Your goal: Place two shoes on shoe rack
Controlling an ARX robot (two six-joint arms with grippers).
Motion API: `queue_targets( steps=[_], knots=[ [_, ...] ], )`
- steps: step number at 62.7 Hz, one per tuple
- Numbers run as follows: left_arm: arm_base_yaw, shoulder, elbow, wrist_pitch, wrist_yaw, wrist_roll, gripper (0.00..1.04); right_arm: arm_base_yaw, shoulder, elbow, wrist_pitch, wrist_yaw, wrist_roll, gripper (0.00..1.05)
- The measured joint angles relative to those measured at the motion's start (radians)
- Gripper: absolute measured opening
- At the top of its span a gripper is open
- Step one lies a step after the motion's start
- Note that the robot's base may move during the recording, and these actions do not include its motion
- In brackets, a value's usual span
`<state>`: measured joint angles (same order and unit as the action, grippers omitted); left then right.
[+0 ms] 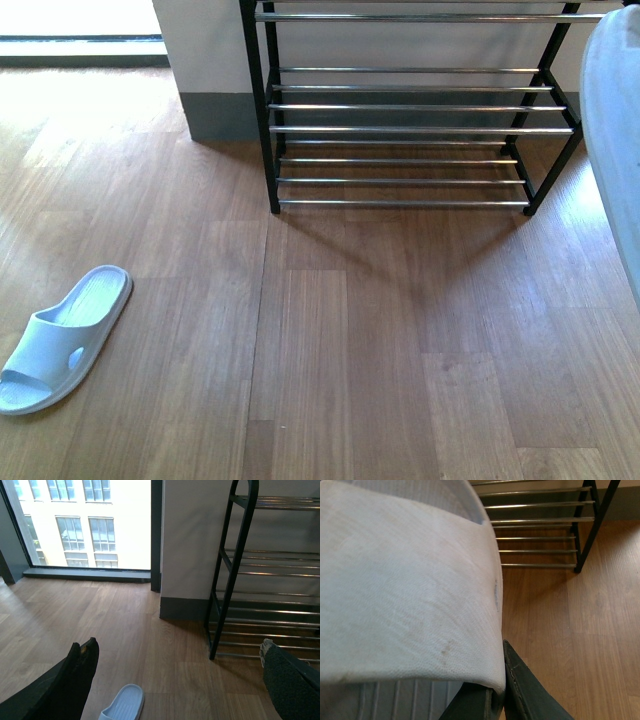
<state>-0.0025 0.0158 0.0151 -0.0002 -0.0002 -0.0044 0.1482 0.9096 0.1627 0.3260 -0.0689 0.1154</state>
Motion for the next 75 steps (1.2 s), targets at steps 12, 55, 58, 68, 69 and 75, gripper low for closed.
queue_targets(
  steps=[12,55,58,68,69,75],
  knots=[
    [0.000,0.000,0.000,0.000,0.000,0.000,0.95,0.000,-0.002,0.000,0.000,0.000,0.001,0.02],
    [0.097,0.614,0.166,0.148,-0.243,-0.050,0.95,0.000,0.000,0.000,0.000,-0.002,0.001,0.02],
    [0.109,0.747,0.201,0.226,-0.201,0.010,0.95,0.000,0.000,0.000,0.000,-0.002,0.001,0.02],
    [0.116,1.193,0.355,0.357,-0.126,0.290,0.95,0.000,0.000,0.000,0.000,-0.002,0.001,0.02],
    [0.116,1.256,0.379,0.357,-0.125,0.330,0.95,0.000,0.000,0.000,0.000,-0.002,0.001,0.02],
    [0.114,1.516,0.491,0.339,-0.117,0.460,0.95,0.000,0.000,0.000,0.000,-0.001,0.001,0.02]
  ],
)
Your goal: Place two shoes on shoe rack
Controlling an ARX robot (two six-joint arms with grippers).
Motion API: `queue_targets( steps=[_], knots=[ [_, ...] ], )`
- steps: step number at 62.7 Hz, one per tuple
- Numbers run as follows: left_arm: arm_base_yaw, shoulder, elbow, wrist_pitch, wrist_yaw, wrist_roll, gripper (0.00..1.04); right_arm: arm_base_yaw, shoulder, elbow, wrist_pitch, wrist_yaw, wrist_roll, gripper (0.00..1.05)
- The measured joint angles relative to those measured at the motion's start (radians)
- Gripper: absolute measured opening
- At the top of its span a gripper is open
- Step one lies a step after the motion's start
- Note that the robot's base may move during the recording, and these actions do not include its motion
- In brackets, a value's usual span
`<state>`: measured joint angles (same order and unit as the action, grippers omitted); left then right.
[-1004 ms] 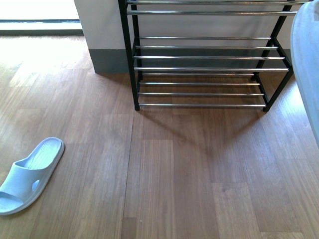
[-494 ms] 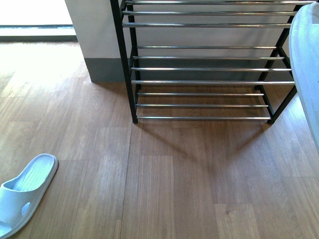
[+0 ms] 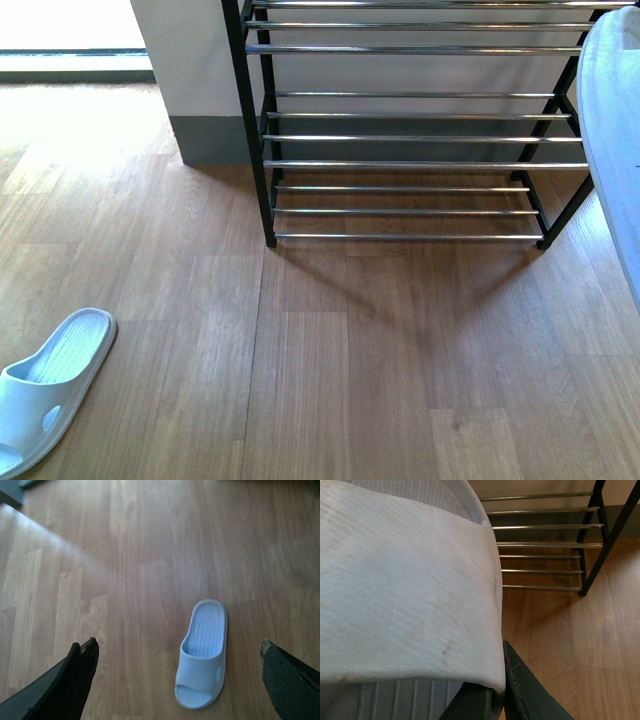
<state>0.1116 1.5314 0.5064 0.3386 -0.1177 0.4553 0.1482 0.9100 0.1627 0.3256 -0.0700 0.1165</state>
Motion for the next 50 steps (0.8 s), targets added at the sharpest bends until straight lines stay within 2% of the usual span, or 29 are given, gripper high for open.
queue_targets(
  steps=[3,9,27,36,50],
  knots=[
    [-0.003,0.101,0.057,-0.016,0.011,0.056,0.95,0.000,0.000,0.000,0.000,-0.001,0.000,0.02],
    [-0.024,0.417,0.227,-0.024,0.004,0.277,0.95,0.000,0.000,0.000,0.000,-0.001,0.000,0.02],
    [-0.026,0.864,0.416,-0.042,-0.043,0.832,0.95,0.000,0.000,0.000,0.000,-0.001,0.000,0.02],
    [-0.013,0.995,0.484,-0.115,-0.049,0.941,0.95,0.000,0.000,0.000,0.000,-0.001,0.000,0.02],
    [0.033,1.125,0.546,-0.060,-0.103,1.081,0.95,0.000,0.000,0.000,0.000,-0.001,0.000,0.02]
  ],
)
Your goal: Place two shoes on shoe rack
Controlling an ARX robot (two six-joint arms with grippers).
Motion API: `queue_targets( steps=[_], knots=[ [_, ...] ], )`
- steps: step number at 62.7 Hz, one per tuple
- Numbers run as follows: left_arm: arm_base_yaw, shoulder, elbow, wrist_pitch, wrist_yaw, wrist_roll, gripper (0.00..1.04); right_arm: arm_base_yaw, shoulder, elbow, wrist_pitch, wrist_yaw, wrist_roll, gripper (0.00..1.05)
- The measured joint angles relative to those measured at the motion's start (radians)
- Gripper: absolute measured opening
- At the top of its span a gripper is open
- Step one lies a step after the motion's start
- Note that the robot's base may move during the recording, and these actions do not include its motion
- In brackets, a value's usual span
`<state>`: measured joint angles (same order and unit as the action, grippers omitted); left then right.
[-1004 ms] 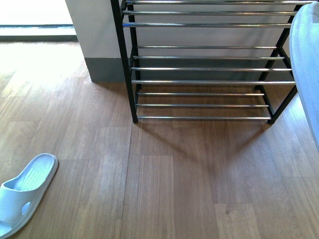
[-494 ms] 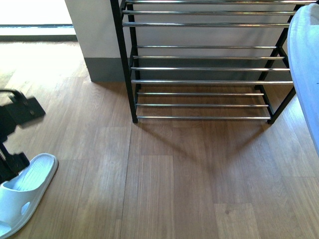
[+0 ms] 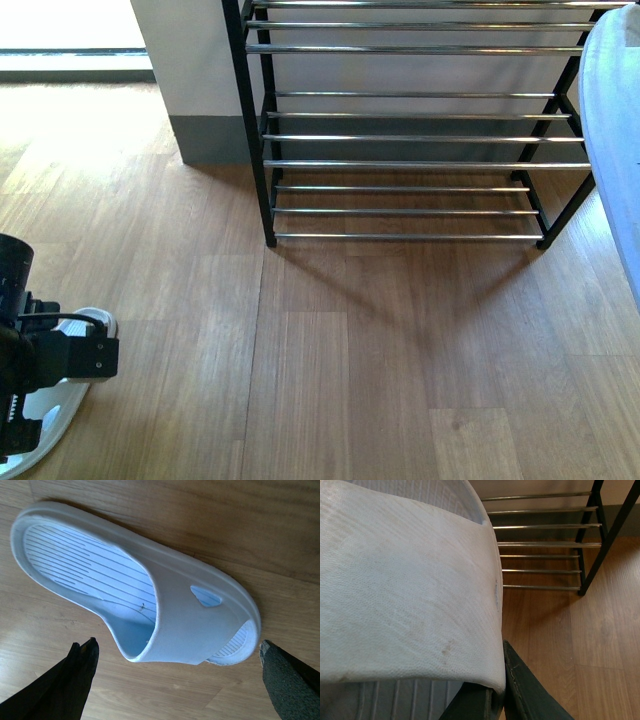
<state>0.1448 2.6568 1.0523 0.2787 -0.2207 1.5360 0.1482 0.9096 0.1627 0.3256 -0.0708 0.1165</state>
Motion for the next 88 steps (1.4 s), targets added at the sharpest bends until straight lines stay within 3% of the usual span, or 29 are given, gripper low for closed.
queue_targets(
  steps=[21,34,57,60,72,79,85,88],
  knots=[
    [0.027,0.151,0.072,0.061,-0.022,0.068,0.95,0.000,0.000,0.000,0.000,0.000,0.000,0.02],
    [0.029,0.175,0.111,-0.049,-0.092,0.030,0.95,0.000,0.000,0.000,0.000,0.000,0.000,0.02],
    [0.011,0.154,0.129,-0.125,-0.053,-0.233,0.43,0.000,0.000,0.000,0.000,0.000,0.000,0.02],
    [-0.004,0.130,0.123,-0.129,-0.029,-0.337,0.31,0.000,0.000,0.000,0.000,0.000,0.000,0.02],
    [-0.040,0.047,0.103,-0.128,0.044,-0.585,0.02,0.000,0.000,0.000,0.000,0.000,0.000,0.02],
    [-0.039,0.028,0.073,-0.059,-0.031,-0.572,0.01,0.000,0.000,0.000,0.000,0.000,0.000,0.02],
    [-0.016,0.028,0.035,0.024,-0.075,-0.443,0.01,0.000,0.000,0.000,0.000,0.000,0.000,0.02],
    [-0.005,0.028,0.031,0.020,-0.074,-0.403,0.07,0.000,0.000,0.000,0.000,0.000,0.000,0.02]
  ],
)
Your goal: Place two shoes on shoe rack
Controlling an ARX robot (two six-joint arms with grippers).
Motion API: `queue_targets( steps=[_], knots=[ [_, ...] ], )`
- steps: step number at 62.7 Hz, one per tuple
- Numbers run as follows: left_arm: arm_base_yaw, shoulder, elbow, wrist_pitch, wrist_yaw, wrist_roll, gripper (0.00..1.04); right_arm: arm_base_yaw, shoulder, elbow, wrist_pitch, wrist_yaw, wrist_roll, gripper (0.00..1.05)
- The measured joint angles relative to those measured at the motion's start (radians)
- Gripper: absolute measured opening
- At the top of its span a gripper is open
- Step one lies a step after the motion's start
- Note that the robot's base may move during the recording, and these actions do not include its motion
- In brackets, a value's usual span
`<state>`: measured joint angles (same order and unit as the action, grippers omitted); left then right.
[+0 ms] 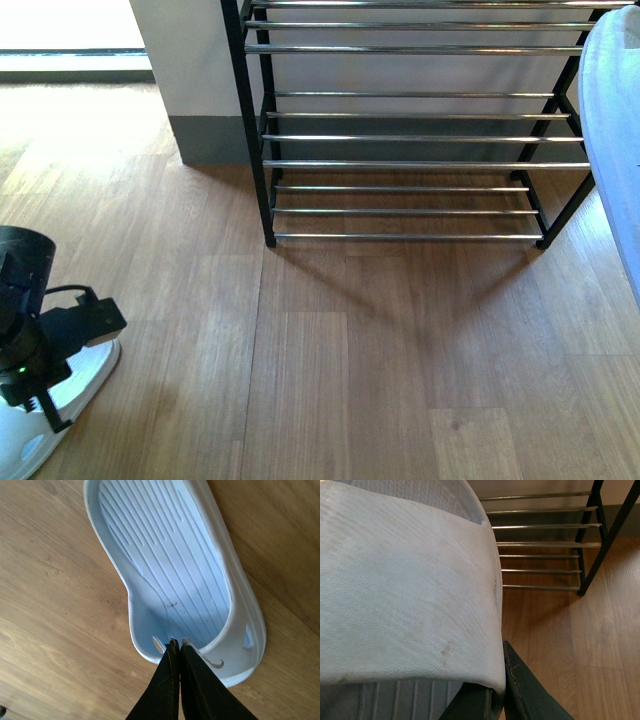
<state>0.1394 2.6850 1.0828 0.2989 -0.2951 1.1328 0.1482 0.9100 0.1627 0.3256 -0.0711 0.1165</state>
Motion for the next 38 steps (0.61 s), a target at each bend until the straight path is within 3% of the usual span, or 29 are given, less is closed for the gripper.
queue_targets(
  steps=[15,38],
  knots=[
    [0.006,0.027,0.019,-0.032,-0.020,0.174,0.43,0.000,0.000,0.000,0.000,0.001,0.000,0.02],
    [-0.009,0.098,0.080,-0.189,-0.019,0.181,0.96,0.000,0.000,0.000,0.000,0.000,0.000,0.02]
  ],
)
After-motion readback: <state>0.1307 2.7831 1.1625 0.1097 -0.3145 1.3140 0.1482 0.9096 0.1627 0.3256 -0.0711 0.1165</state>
